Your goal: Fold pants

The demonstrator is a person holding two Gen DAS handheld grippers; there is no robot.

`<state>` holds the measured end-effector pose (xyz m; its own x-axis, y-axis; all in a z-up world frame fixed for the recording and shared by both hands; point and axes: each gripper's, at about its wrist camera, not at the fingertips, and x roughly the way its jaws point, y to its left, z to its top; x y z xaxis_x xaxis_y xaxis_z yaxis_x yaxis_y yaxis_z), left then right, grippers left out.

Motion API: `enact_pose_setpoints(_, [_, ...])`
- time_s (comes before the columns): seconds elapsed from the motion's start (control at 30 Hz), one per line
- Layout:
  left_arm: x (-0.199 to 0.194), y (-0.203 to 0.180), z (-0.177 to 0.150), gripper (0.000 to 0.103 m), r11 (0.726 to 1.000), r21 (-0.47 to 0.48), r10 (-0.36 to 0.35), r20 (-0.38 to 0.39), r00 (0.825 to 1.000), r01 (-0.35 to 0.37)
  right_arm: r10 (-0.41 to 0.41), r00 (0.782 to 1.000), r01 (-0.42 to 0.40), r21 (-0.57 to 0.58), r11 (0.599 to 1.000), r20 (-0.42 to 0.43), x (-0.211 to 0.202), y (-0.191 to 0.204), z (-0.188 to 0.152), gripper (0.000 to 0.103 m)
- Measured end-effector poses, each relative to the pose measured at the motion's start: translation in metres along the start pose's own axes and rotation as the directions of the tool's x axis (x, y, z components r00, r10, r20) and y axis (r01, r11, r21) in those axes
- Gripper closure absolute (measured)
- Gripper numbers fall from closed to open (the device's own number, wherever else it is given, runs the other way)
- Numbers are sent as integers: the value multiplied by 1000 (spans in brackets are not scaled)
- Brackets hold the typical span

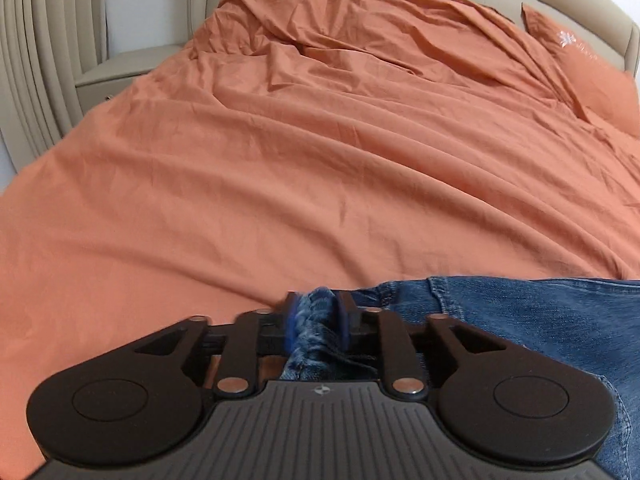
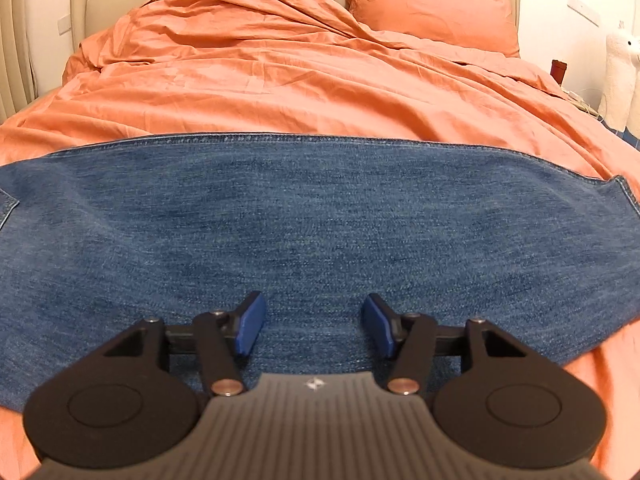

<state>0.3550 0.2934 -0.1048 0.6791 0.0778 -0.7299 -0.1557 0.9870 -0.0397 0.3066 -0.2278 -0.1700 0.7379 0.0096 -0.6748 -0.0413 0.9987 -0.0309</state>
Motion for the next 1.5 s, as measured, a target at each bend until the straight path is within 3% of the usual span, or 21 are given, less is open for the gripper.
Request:
enact_pose_setpoints(0.13, [-31,-1,5,52,999,13,40,24,999,-41,-4,1000,4,-5,1000,2,0,0,2,49])
enact_pose_setpoints(0.23, [-64,-15,1,53,993,103,59,61,996,-65,-6,999,7,-24,1000,32,-10,4,6,49])
enact_pose_setpoints(0.33, [-101,-37,-14,57,979,204,-20,69,997,6,9,997,-5,-54,999,77,-30,14,9,50])
enact_pose_setpoints(0.43, [-129,-68,-38,65,929,366,-76,38,996,57,99,991,-95,-50,994,93,-55,25,12,50])
enact_pose_setpoints(0.57, [-149,-104,-77,66,823,558,-115,-18,993,105,280,959,-279,-38,960,32,-83,44,10,50])
enact_pose_setpoints(0.73, [-159,-124,-109,66,743,657,-123,-53,991,128,421,905,-425,-66,903,-62,-108,81,-13,51])
enact_pose_setpoints(0.87, [-160,-126,-122,66,707,700,-95,-54,994,106,478,867,-492,-96,865,-142,-113,118,-38,51])
enact_pose_setpoints(0.97, [-159,-121,-123,66,712,697,-74,-41,996,82,474,863,-501,-175,848,-174,-104,149,-51,50])
enact_pose_setpoints(1.07, [-161,-113,-122,66,724,686,-68,-30,997,70,428,882,-468,-261,845,-196,-87,172,-58,50])
enact_pose_setpoints(1.17, [-162,-103,-120,66,741,670,-65,-12,998,56,392,916,-394,-365,844,-83,-98,181,-56,50])
enact_pose_setpoints(1.23, [-160,-96,-119,66,753,656,-65,-7,998,54,391,921,-362,-388,848,-6,-108,180,-50,48])
enact_pose_setpoints(1.43, [-144,-86,-116,66,764,642,-68,-4,998,55,345,938,-313,-458,832,-13,-87,187,-52,47])
enact_pose_setpoints(1.5, [-141,-81,-112,66,781,621,-86,-4,996,70,326,945,-288,-495,820,-10,-80,194,-54,48])
